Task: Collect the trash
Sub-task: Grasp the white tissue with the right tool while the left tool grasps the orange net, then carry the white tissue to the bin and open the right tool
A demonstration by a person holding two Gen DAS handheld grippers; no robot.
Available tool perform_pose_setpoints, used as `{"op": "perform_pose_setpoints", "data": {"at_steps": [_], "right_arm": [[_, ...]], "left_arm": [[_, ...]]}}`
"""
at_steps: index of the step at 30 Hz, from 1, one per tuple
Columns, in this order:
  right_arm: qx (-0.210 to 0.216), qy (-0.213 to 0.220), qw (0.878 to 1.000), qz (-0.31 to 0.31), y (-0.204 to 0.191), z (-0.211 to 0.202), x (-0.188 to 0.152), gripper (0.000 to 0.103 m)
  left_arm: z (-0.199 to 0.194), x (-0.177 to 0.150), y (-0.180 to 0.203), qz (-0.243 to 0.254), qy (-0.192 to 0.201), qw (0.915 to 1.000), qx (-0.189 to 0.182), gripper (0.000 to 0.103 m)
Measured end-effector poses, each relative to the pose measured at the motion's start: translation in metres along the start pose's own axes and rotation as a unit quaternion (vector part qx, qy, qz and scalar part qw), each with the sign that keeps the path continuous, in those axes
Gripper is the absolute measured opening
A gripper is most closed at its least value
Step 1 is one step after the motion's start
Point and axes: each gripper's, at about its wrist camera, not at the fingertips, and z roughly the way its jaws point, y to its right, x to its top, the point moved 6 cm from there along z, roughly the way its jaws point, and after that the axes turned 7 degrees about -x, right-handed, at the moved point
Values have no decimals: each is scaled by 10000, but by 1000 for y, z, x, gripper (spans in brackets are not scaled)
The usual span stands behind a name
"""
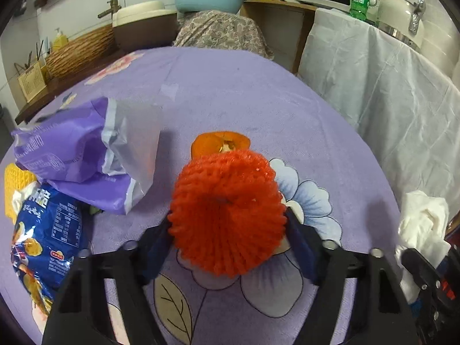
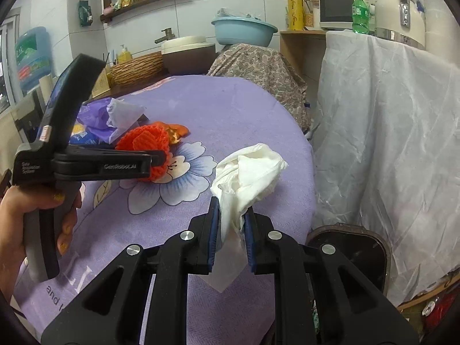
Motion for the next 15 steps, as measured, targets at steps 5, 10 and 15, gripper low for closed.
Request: {"op": "perform_pose_setpoints", "data": {"at_steps": [5, 10, 15], "right_arm": [[-64, 47, 10000, -39, -1, 1, -2, 18], [9, 43, 10000, -10, -1, 2, -3, 18], [4, 110, 9999, -24, -2, 0, -3, 18]], "left_arm": [[-2, -3, 3, -2, 63, 9999, -118, 35], [-13, -8, 4, 25, 236, 9995, -219, 29], [-31, -15, 9, 64, 464, 9983, -339, 29]]}}
